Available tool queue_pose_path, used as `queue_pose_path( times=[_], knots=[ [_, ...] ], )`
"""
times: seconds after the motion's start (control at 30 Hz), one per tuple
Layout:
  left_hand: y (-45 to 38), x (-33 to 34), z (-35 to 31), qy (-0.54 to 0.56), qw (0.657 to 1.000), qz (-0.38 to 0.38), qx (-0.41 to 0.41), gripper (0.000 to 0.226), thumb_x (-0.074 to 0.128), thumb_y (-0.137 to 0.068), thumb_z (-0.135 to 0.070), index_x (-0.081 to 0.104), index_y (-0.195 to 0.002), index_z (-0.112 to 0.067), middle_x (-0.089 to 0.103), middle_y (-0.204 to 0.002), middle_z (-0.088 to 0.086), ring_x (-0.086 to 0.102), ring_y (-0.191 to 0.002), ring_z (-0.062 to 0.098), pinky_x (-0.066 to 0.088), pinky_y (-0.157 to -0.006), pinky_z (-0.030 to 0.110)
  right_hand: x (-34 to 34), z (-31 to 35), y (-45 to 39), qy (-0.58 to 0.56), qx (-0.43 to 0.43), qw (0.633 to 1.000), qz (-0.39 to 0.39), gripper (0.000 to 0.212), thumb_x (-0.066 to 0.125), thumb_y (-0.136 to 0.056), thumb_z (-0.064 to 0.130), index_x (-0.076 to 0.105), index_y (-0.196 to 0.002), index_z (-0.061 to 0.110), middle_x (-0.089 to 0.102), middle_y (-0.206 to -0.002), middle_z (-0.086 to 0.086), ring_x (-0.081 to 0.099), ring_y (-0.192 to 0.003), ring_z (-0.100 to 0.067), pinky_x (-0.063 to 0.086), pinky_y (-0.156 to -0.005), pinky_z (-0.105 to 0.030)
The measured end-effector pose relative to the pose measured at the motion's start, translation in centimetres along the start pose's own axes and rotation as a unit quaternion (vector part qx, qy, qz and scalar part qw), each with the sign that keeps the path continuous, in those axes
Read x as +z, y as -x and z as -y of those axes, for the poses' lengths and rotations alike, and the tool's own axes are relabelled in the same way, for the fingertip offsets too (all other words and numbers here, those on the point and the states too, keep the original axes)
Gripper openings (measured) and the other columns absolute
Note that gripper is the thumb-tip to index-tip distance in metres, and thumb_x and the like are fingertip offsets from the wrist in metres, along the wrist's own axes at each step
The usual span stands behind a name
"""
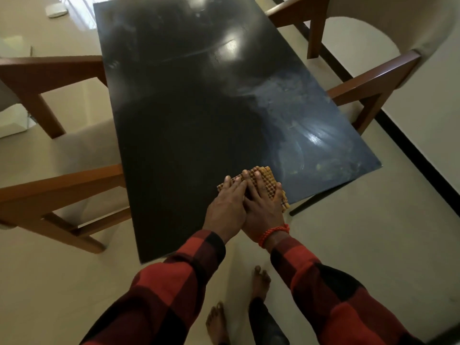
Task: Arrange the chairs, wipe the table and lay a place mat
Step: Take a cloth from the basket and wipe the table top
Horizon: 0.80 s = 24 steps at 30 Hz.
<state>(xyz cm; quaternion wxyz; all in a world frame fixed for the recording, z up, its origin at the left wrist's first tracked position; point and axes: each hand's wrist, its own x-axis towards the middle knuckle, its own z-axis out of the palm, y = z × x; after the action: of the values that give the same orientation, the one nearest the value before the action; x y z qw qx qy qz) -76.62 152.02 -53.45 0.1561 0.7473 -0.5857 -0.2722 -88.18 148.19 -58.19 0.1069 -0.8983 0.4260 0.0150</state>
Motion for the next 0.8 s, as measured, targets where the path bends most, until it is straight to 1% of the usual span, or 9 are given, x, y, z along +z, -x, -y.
queue_pose_path(
  times=[0.07,0.17,0.27,0.37,0.47,0.53,0.6,0.73,0.8],
  knots=[
    [-1.2,0.2,-0.6,0.009,1.0,-0.004,0.018,0.054,0.044,-0.106,-0.018,0.029,-0.157,-0.028,0.026,-0.165,-0.006,0.01,-0.155,0.015,0.017,-0.124,0.034,-0.4,-1.7,-0.7,-0.001,0.01,1.0,0.007,0.068,0.022,-0.097,0.062,0.009,-0.159,0.037,-0.001,-0.171,-0.001,-0.002,-0.156,-0.032,0.01,-0.113,-0.077],
    [-3.0,-0.1,-1.1,0.016,0.999,-0.035,0.011,0.051,0.042,-0.106,-0.016,0.035,-0.155,-0.027,0.028,-0.165,-0.006,0.012,-0.155,0.013,0.017,-0.119,0.027,-1.4,-4.9,-2.6,-0.026,0.052,0.998,-0.001,0.062,0.017,-0.1,0.066,0.009,-0.158,0.047,-0.004,-0.17,0.005,-0.005,-0.157,-0.026,0.003,-0.115,-0.073],
    [-5.3,-0.3,-0.7,-0.041,0.998,-0.045,-0.004,0.052,0.04,-0.106,-0.014,0.032,-0.157,-0.022,0.023,-0.167,-0.002,0.01,-0.156,0.016,0.016,-0.122,0.029,-2.5,-8.1,-4.7,-0.031,0.078,0.996,-0.004,0.061,0.017,-0.099,0.067,0.001,-0.156,0.054,-0.006,-0.17,0.007,-0.006,-0.157,-0.024,0.001,-0.116,-0.071],
    [-8.5,-0.2,-0.8,-0.087,0.995,-0.041,-0.016,0.057,0.04,-0.106,-0.019,0.022,-0.16,-0.02,0.012,-0.169,0.002,0.005,-0.156,0.02,0.01,-0.125,0.035,-3.2,-10.3,-6.6,-0.028,0.085,0.996,0.002,0.063,0.015,-0.097,0.067,-0.002,-0.156,0.053,-0.01,-0.17,0.006,-0.009,-0.156,-0.025,-0.001,-0.116,-0.071],
    [-11.9,-0.4,-0.8,-0.093,0.994,-0.045,-0.023,0.058,0.037,-0.107,-0.022,0.015,-0.161,-0.019,0.005,-0.17,0.002,0.0,-0.156,0.019,0.006,-0.125,0.035,-3.3,-11.5,-8.6,-0.026,0.09,0.996,-0.009,0.063,0.019,-0.097,0.067,0.005,-0.157,0.052,-0.004,-0.171,0.004,-0.003,-0.157,-0.027,0.001,-0.116,-0.072],
    [-14.1,-1.1,-0.7,-0.08,0.994,-0.062,-0.031,0.058,0.037,-0.107,-0.021,0.014,-0.161,-0.017,0.005,-0.17,0.003,0.0,-0.156,0.018,0.006,-0.124,0.033,-3.3,-12.2,-10.2,-0.021,0.087,0.996,-0.016,0.063,0.02,-0.097,0.067,0.008,-0.157,0.051,-0.001,-0.171,0.004,-0.001,-0.157,-0.027,0.002,-0.115,-0.073],
    [-16.1,-2.0,-0.2,-0.076,0.994,-0.072,-0.041,0.058,0.036,-0.107,-0.021,0.014,-0.161,-0.016,0.005,-0.17,0.003,0.001,-0.156,0.017,0.005,-0.124,0.032,-3.4,-12.8,-11.9,-0.018,0.078,0.997,-0.016,0.063,0.019,-0.097,0.067,0.007,-0.157,0.051,-0.002,-0.171,0.003,-0.001,-0.157,-0.028,0.002,-0.115,-0.073],
    [-19.1,-3.8,1.1,-0.086,0.992,-0.077,-0.054,0.058,0.035,-0.108,-0.022,0.015,-0.161,-0.016,0.007,-0.17,0.003,0.002,-0.156,0.016,0.009,-0.126,0.035,-3.8,-13.4,-15.2,-0.014,0.061,0.998,-0.008,0.064,0.015,-0.096,0.066,0.003,-0.157,0.051,-0.005,-0.171,0.002,-0.005,-0.157,-0.028,0.0,-0.115,-0.073],
    [-20.5,-4.6,1.6,-0.078,0.992,-0.076,-0.06,0.057,0.035,-0.108,-0.022,0.016,-0.161,-0.016,0.007,-0.169,0.002,0.002,-0.156,0.015,0.009,-0.126,0.034,-4.2,-13.4,-17.0,-0.017,0.057,0.998,-0.017,0.064,0.014,-0.095,0.066,0.004,-0.157,0.052,-0.002,-0.171,0.002,-0.003,-0.157,-0.028,0.002,-0.115,-0.073]
  ],
)
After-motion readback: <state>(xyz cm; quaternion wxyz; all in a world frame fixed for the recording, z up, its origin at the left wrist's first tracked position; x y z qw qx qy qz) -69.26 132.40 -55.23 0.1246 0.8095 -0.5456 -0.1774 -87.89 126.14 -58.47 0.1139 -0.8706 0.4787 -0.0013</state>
